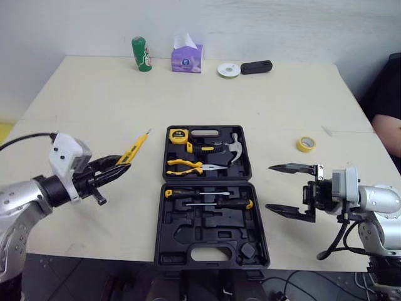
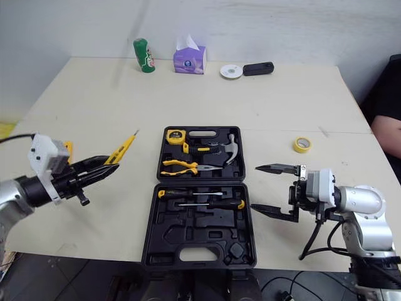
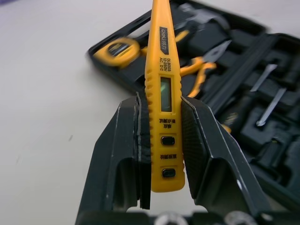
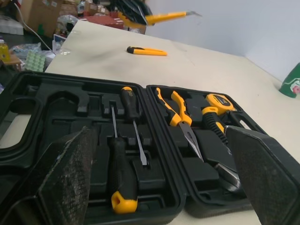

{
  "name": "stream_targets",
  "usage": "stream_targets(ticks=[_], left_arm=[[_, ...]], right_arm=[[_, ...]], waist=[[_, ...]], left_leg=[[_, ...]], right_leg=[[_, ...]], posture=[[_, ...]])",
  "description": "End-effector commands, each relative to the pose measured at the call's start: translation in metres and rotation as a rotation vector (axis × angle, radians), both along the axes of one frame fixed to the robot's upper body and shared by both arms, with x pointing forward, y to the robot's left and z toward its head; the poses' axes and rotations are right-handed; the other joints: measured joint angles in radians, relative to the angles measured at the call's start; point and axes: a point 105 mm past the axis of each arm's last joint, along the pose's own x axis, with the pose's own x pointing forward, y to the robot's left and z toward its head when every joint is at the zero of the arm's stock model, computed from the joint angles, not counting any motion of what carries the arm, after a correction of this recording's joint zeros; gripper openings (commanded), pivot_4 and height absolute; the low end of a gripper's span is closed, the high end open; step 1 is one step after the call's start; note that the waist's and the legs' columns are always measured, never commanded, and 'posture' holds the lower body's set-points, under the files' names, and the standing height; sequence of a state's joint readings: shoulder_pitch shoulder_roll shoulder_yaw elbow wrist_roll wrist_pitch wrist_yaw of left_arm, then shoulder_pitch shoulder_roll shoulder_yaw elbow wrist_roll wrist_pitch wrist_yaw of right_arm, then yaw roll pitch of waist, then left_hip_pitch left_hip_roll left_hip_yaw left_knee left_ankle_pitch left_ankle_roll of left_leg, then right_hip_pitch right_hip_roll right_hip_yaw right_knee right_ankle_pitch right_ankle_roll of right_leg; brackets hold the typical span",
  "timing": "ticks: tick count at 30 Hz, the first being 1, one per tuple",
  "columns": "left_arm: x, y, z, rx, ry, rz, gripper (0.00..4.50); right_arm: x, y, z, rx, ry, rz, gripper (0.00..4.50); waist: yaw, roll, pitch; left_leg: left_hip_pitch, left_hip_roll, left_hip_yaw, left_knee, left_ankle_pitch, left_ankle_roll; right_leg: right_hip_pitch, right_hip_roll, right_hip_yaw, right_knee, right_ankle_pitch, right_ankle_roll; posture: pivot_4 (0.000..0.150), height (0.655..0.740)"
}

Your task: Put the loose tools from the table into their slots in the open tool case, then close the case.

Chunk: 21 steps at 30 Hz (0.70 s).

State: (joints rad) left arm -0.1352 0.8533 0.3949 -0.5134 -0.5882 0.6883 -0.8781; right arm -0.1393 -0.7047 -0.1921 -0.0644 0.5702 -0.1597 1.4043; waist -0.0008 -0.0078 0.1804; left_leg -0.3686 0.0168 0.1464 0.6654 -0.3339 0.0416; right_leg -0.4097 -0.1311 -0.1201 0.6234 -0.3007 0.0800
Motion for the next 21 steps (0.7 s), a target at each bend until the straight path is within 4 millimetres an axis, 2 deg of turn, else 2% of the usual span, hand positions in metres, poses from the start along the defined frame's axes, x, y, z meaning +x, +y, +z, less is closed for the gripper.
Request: stream_targets(ticks=[1,7,14,21], left_arm=[[-0.010,-0.029,-0.003,0.054,0.037,-0.212,0.58],[-0.012,-0.052,-0.014,0.146,0.082,-0.392,0.58],[-0.021,-0.070,-0.030,0.292,0.112,-0.540,0.58],[-0.011,-0.075,-0.048,0.440,0.213,-0.470,0.58]], right_arm=[[-0.001,-0.008,0.008,-0.016,-0.045,-0.028,4.50],[-0.006,-0.012,0.005,-0.028,-0.034,-0.039,4.50],[-0.011,-0.009,0.001,-0.055,-0.021,-0.057,4.50],[-0.015,0.003,0.000,-0.051,-0.001,-0.052,4.50]], waist=[[0.000,0.000,0.000],[-0.001,0.000,0.000],[0.000,0.000,0.000],[0.002,0.000,0.001]], left_leg=[[0.000,0.000,0.000,0.000,0.000,0.000],[0.000,0.000,0.001,0.000,0.002,0.004],[-0.001,0.000,0.001,0.000,0.003,0.005],[-0.001,0.000,0.000,0.001,0.003,0.006]], right_leg=[[0.000,0.000,0.000,0.000,0.000,0.000],[0.000,0.001,0.000,0.000,0.000,0.000],[0.000,0.001,0.000,0.000,0.000,0.000],[0.000,0.001,0.000,0.001,0.000,0.000]], posture=[[0.150,0.7400],[0.150,0.7400],[0.150,0.7400],[0.150,0.7400]])
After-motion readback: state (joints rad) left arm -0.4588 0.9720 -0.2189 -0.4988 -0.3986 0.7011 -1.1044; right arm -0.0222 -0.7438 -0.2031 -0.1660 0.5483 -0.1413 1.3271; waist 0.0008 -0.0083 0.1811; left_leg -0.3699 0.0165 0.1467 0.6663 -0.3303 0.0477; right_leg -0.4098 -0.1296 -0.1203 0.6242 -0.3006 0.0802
